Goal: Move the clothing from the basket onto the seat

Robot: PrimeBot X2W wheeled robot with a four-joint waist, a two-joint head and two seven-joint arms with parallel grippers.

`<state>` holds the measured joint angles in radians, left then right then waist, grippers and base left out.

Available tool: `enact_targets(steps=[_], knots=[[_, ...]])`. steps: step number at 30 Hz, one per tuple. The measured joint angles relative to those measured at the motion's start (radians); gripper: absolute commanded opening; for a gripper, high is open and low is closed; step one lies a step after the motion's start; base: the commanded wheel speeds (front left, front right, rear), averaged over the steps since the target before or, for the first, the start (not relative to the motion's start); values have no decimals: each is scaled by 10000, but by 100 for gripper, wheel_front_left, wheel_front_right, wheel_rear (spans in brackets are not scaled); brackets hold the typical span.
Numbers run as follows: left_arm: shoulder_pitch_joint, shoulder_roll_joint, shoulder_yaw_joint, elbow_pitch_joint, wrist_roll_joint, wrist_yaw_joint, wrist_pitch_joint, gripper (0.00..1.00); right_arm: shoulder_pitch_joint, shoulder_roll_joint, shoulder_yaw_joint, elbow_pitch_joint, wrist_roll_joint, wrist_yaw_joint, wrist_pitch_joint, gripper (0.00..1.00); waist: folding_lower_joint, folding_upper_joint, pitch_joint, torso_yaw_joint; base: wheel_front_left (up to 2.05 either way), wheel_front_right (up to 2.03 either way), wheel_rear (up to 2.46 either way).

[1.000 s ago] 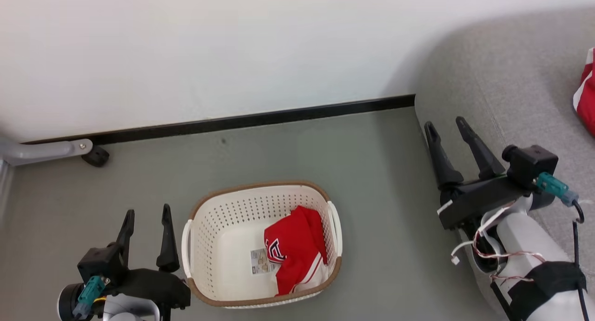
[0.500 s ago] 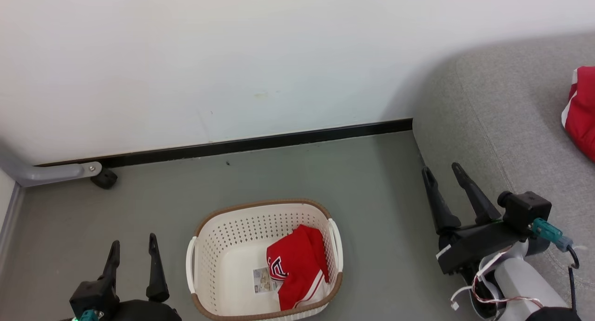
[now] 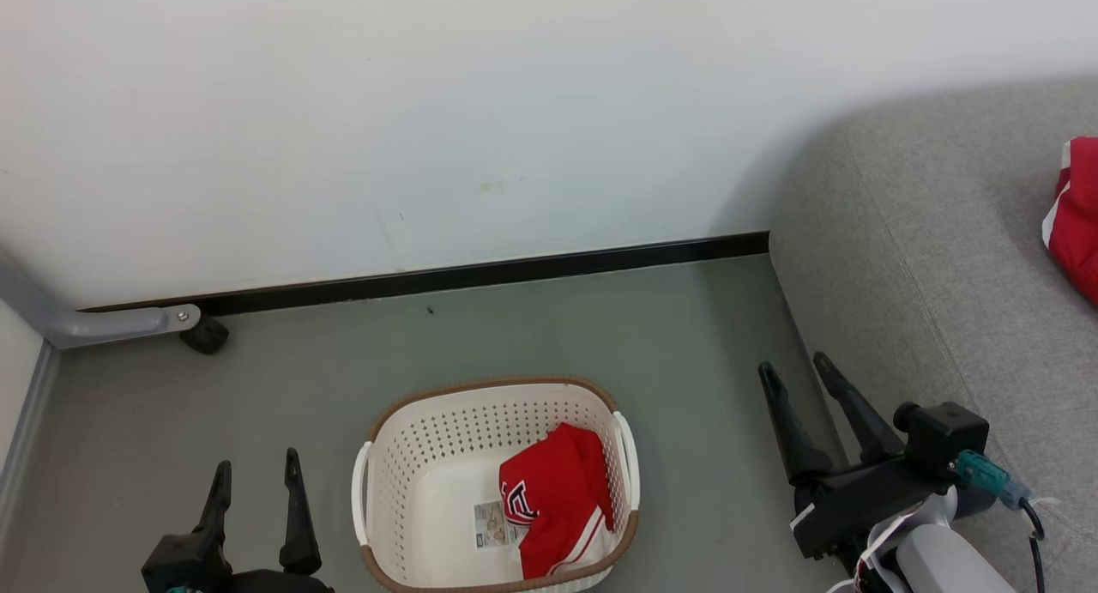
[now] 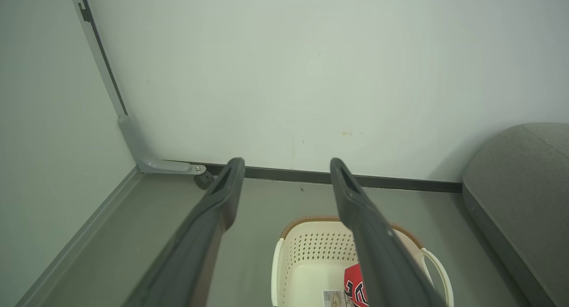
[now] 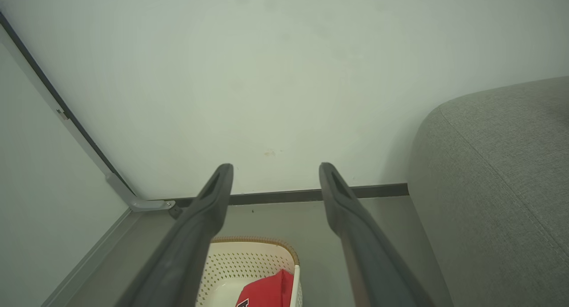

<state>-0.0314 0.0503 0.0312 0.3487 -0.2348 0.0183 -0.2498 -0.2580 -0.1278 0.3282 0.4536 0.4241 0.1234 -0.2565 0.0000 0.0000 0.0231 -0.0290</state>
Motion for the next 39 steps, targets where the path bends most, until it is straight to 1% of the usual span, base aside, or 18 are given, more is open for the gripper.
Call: enact_targets(steps=[5, 8, 22, 24, 28, 31, 39], knots=[[59, -19, 10, 0, 4, 4, 0, 100, 29, 29, 23, -8, -240, -98, 0, 100, 0, 0, -37, 32, 0, 0, 0], [127, -23, 44, 10, 4, 2, 0, 100, 28, 31, 23, -10, -384, -102, 0, 100, 0, 0, -49, 36, 0, 0, 0], [194, -35, 75, 0, 63, -6, 0, 100, 27, 111, -48, -98, -502, -107, 0, 100, 0, 0, 1, 11, 0, 0, 0], [193, -35, 82, 0, 63, -8, 0, 100, 27, 115, -71, -111, -545, -188, 0, 100, 0, 1, 15, 2, 0, 0, 0], [193, -36, 63, -2, 90, -8, 0, 100, 26, 130, -142, -207, -548, -188, 0, 100, 0, 0, 41, -18, 0, 0, 0], [193, -40, -48, -6, 90, -107, 0, 100, 10, 136, -153, -291, -583, -188, 0, 100, 0, 0, 82, -41, 0, 0, 0], [193, -50, -163, 0, 90, -199, 0, 100, -74, 148, -188, -596, -652, -188, 0, 100, 0, 1, 335, -113, 0, 0, 0]])
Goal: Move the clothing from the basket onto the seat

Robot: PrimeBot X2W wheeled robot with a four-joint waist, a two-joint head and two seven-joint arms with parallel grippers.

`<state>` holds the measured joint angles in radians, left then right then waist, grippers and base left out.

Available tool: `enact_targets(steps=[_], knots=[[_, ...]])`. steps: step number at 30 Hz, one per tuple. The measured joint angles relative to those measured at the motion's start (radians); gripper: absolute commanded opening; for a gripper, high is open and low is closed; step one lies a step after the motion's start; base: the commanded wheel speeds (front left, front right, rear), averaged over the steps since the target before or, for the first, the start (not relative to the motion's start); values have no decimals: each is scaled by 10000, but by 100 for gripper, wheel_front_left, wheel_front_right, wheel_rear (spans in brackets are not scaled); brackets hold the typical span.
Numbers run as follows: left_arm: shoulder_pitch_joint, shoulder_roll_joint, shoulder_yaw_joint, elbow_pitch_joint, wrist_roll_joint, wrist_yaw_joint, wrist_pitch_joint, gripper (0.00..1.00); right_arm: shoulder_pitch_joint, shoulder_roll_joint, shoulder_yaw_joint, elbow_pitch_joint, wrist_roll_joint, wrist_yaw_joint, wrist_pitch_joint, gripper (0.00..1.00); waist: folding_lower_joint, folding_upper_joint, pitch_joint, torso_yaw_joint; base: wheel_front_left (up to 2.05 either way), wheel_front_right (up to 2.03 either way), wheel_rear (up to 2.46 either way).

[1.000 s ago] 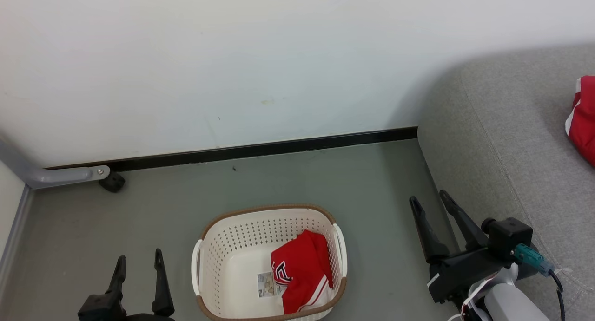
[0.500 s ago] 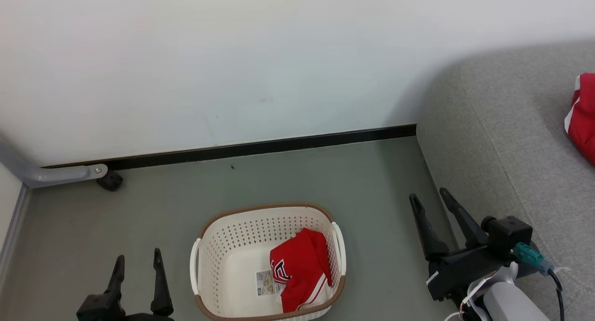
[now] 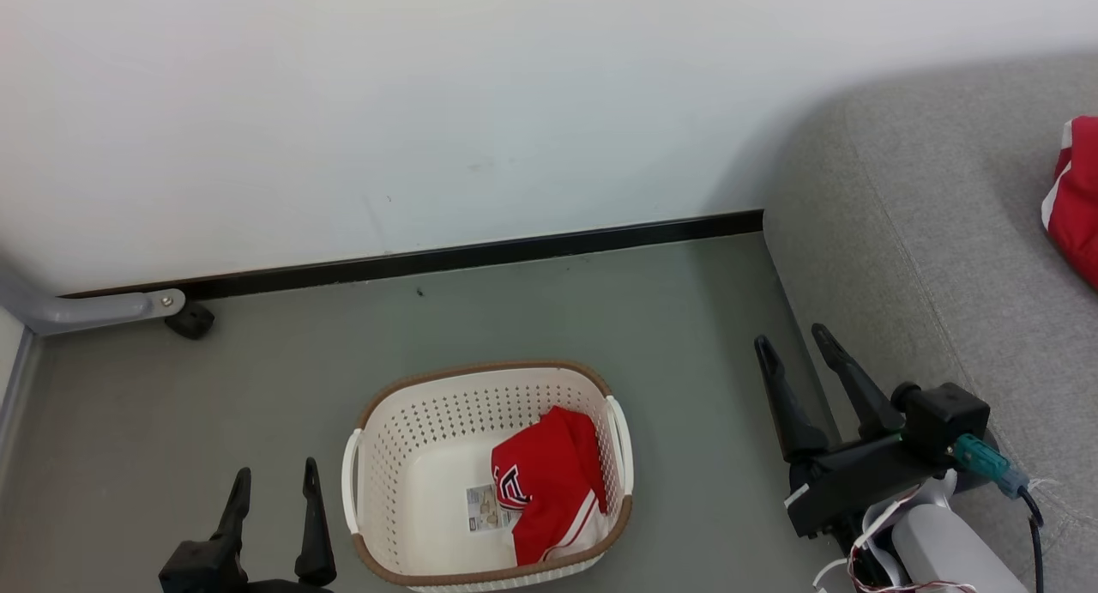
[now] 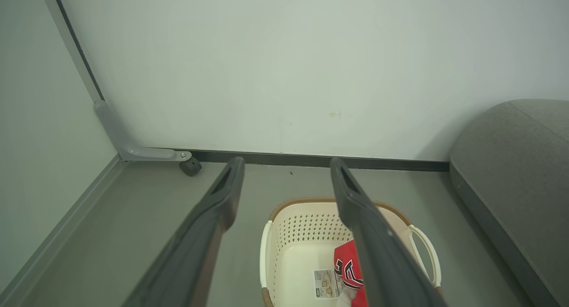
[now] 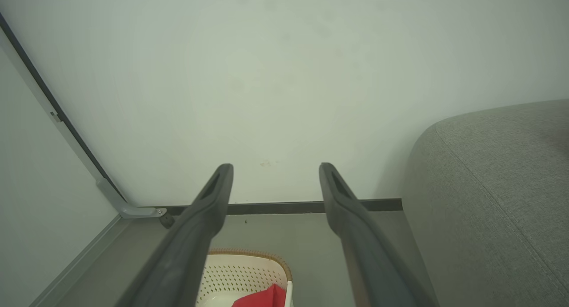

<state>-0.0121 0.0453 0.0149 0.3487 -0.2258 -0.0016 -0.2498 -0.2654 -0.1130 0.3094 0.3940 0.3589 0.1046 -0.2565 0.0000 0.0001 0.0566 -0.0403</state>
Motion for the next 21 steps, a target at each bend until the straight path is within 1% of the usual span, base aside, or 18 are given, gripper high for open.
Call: enact_targets(steps=[1, 4, 10, 18, 21], knots=[[-4, 2, -33, 2, 0, -79, 0, 100, -38, 0, -12, -21, -2, 0, 0, 100, 0, 0, 52, -10, 0, 0, 0], [-17, -8, -115, 21, 0, -90, 0, 100, -173, -2, -19, -178, -121, 0, -2, 100, 0, 0, 227, -41, 0, 0, 0], [-138, -10, -261, 224, 0, -259, 0, 100, -403, -8, -73, -453, -267, 8, -2, 100, 0, 0, 650, -106, 0, 0, 0], [-624, -13, -612, 430, -48, -341, 0, 100, -791, -48, -77, -863, -468, 10, -2, 100, 1, 0, 1304, -196, 0, 0, 0], [-916, -13, -884, 485, -144, -337, 0, 100, -951, -82, -151, -1011, -508, 12, -2, 100, 1, 0, 1579, -219, 0, 0, 0]])
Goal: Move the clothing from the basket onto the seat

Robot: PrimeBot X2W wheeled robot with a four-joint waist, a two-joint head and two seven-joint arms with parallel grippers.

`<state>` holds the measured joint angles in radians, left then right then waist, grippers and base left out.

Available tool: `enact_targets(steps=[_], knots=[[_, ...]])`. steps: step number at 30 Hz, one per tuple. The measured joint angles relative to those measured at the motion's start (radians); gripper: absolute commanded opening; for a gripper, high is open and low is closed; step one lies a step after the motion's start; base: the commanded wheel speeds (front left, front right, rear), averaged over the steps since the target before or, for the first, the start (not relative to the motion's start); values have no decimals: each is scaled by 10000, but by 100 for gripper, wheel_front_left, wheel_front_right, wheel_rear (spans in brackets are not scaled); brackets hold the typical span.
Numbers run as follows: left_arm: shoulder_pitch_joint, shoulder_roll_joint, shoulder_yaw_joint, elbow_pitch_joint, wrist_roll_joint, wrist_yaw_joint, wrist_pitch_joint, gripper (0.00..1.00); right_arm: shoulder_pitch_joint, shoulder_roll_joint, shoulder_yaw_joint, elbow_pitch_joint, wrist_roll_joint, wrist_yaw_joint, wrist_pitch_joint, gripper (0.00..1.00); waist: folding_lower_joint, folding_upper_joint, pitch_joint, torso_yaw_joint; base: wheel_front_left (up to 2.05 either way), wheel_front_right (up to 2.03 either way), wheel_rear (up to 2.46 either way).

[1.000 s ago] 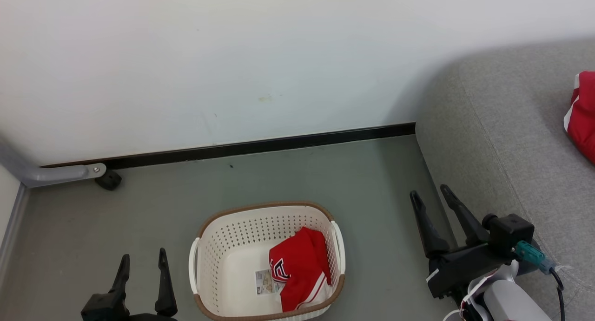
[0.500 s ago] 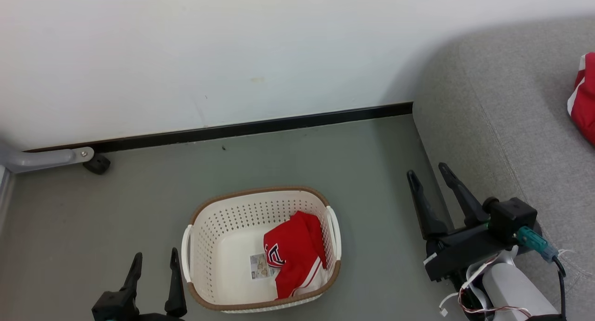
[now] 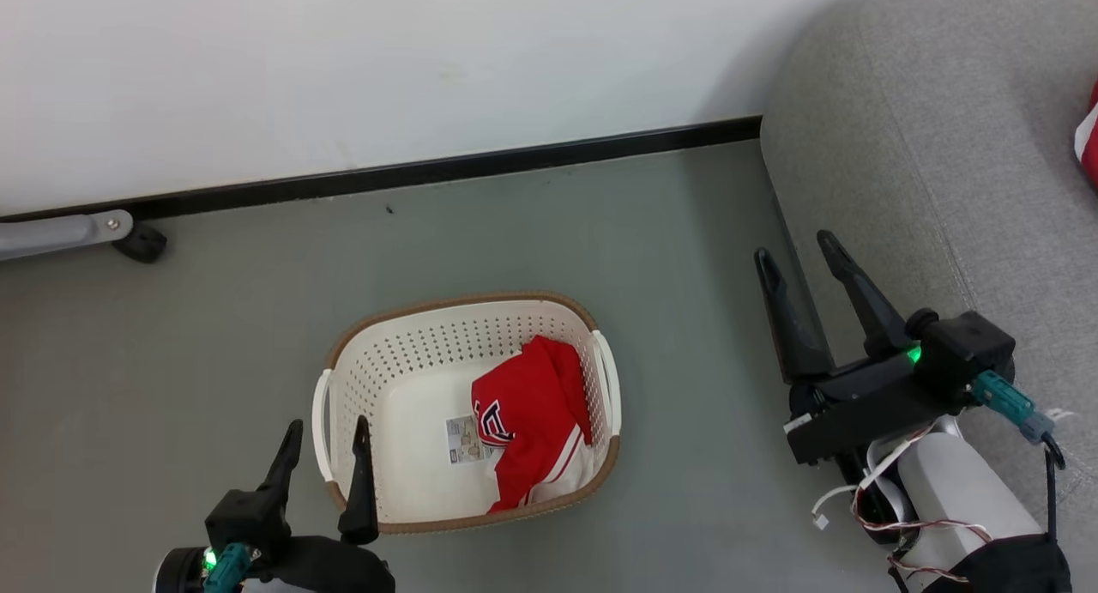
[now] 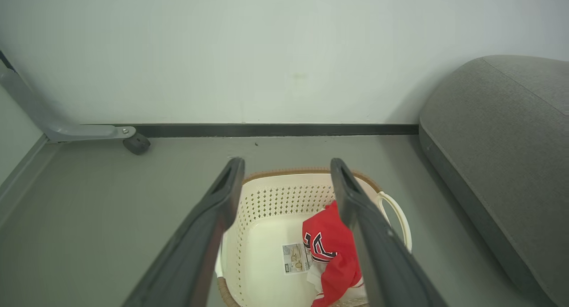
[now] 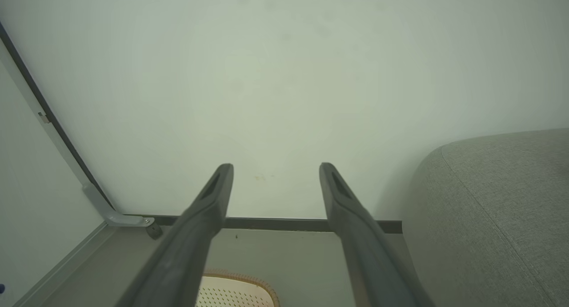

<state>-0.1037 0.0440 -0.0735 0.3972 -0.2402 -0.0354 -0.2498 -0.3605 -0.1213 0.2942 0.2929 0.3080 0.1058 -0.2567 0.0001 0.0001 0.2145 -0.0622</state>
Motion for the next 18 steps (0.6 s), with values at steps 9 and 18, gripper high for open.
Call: enact_targets(steps=[9, 18], knots=[[-684, -13, -431, 332, -148, 4, 0, 100, -529, -73, -111, -297, -36, 0, 0, 100, 0, 0, 830, -59, 0, 0, 0], [-1402, -21, -903, 629, -362, 0, 0, 100, -990, -79, -155, -642, -151, 10, 0, 100, 0, 1, 1678, -179, 0, 0, 0]])
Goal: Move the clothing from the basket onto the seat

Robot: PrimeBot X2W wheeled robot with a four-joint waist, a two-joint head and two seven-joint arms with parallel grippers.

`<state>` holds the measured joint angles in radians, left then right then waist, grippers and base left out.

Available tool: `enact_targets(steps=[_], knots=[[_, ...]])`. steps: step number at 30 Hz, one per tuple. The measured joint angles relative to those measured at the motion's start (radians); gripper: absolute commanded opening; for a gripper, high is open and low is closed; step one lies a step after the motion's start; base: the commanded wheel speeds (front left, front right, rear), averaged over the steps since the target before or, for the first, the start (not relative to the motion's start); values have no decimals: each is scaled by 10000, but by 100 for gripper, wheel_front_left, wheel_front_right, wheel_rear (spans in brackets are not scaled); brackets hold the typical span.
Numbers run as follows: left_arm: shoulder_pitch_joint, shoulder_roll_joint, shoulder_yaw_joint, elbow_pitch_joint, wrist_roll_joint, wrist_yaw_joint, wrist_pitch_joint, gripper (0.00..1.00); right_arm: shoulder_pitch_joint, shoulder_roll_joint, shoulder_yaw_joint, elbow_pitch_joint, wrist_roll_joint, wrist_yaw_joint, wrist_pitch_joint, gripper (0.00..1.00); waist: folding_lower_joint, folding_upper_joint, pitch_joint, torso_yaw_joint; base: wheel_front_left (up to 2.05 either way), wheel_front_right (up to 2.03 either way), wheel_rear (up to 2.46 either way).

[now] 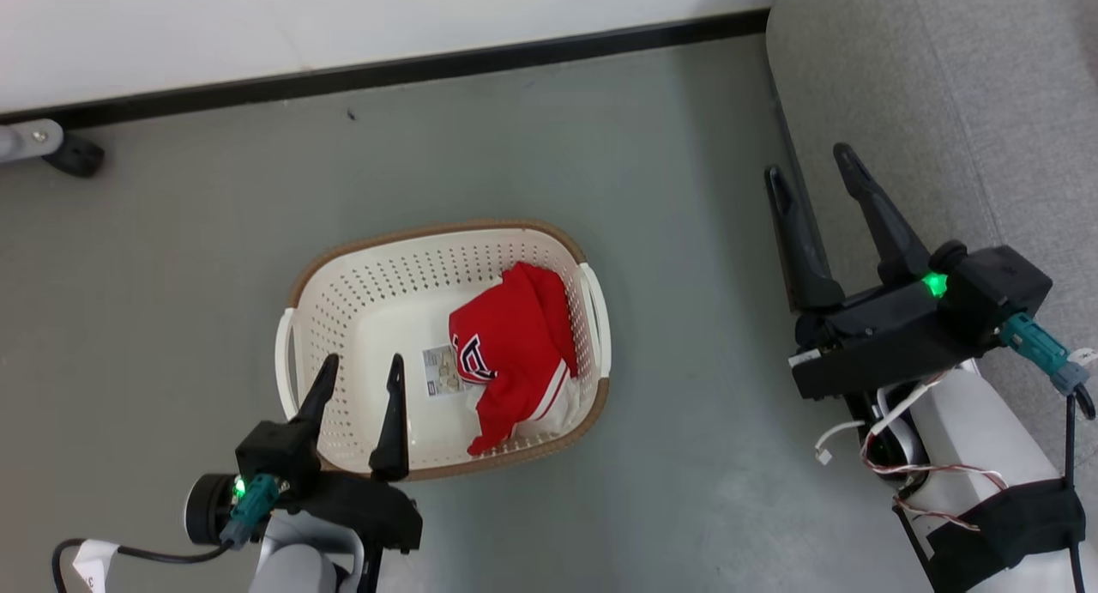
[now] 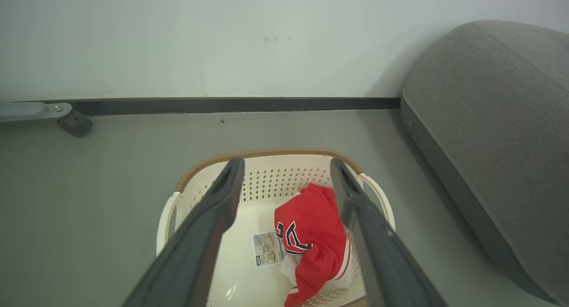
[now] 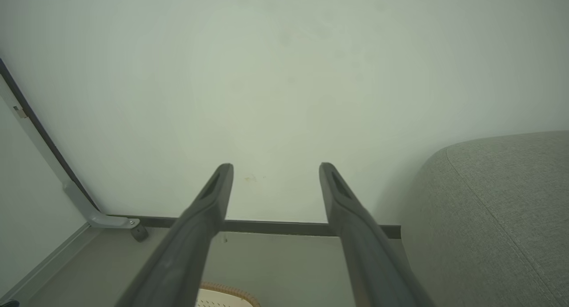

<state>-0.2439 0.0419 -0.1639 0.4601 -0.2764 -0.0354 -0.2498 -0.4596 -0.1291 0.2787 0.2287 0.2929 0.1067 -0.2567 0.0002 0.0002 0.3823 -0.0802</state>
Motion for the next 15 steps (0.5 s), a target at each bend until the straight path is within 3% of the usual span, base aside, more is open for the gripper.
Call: enact_targets(steps=[15], knots=[[-1259, -17, -570, 525, -314, -90, 0, 100, -655, 4, -240, -554, -222, 0, 0, 100, -1, 0, 1535, -174, 0, 0, 0]])
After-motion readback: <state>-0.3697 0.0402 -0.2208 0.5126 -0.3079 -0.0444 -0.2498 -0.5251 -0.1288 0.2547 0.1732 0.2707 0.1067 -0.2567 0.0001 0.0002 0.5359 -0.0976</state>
